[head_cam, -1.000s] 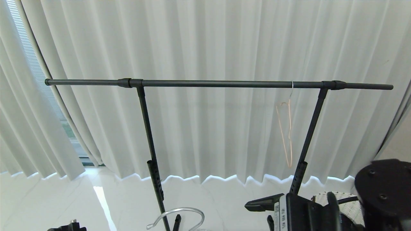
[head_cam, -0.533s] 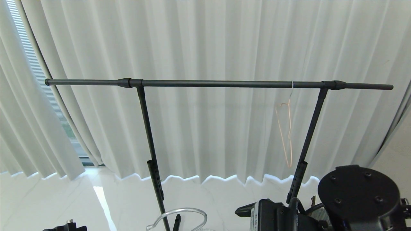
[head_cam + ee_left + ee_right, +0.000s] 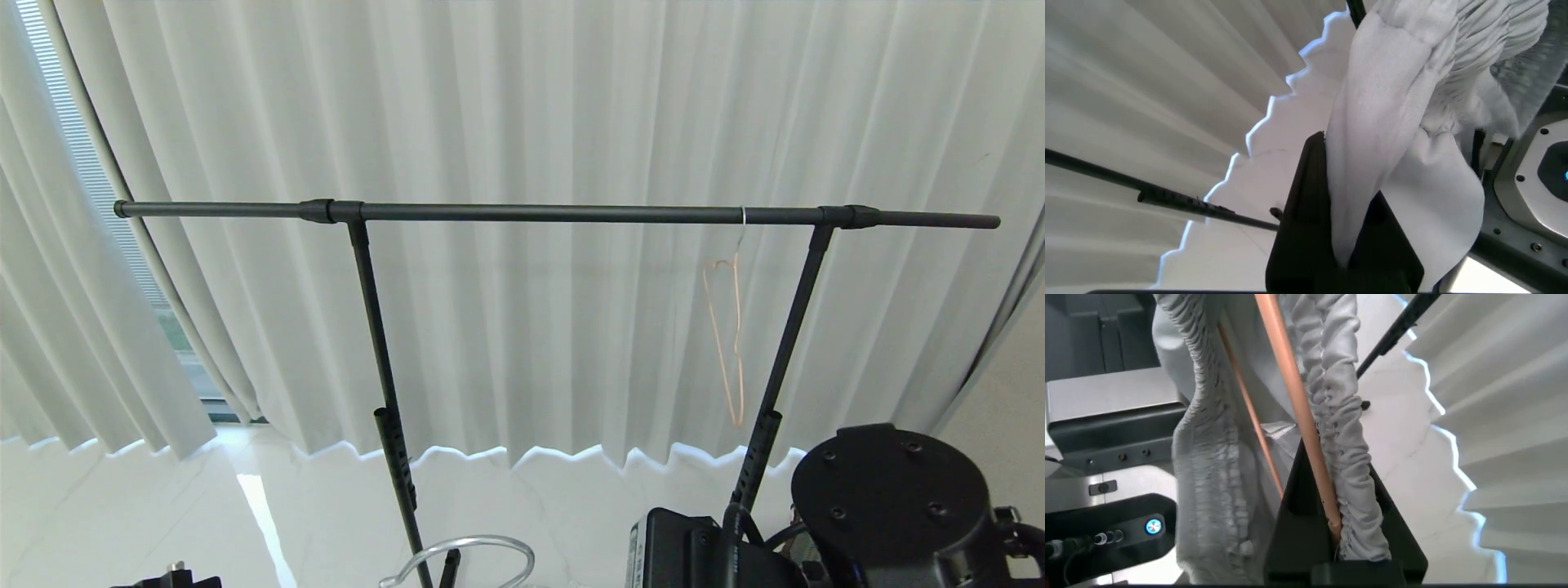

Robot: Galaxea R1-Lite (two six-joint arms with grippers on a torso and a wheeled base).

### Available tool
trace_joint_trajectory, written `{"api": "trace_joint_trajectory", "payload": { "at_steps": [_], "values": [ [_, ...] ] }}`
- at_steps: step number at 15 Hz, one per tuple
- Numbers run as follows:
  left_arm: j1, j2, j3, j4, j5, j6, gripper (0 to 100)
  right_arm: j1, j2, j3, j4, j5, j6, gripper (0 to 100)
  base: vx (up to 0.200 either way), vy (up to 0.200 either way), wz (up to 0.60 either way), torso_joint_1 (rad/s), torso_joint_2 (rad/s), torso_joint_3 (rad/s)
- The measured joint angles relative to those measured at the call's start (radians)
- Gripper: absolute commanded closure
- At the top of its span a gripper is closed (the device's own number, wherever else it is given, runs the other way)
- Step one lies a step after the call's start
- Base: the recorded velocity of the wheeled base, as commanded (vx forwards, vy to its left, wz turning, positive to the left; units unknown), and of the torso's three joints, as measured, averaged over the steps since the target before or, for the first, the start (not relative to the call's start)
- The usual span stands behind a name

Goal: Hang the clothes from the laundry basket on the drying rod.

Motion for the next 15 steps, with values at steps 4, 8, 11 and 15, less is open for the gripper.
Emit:
{"api": "trace_joint_trajectory", "payload": {
  "at_steps": [4,8,11,15],
  "values": [
    [0.000,-0.001,-0.001,-0.001,0.000,0.001,0,0.001,-0.005,0.000,0.000,-0.007,-0.026,100,0.000,0.000,0.00,0.000,0.00,0.000],
    [0.000,-0.002,0.006,-0.004,0.001,-0.001,0,0.001,-0.022,0.003,0.002,-0.010,-0.110,100,0.000,0.000,0.00,0.000,0.00,0.000],
    [0.000,-0.009,0.013,-0.004,0.000,-0.001,0,-0.013,-0.042,0.003,0.001,-0.011,-0.198,100,0.000,0.000,0.00,0.000,0.00,0.000],
    [0.000,-0.036,0.027,-0.002,0.000,-0.003,0,-0.108,-0.092,0.014,0.008,-0.011,-0.265,100,0.000,0.000,0.00,0.000,0.00,0.000]
  ]
}}
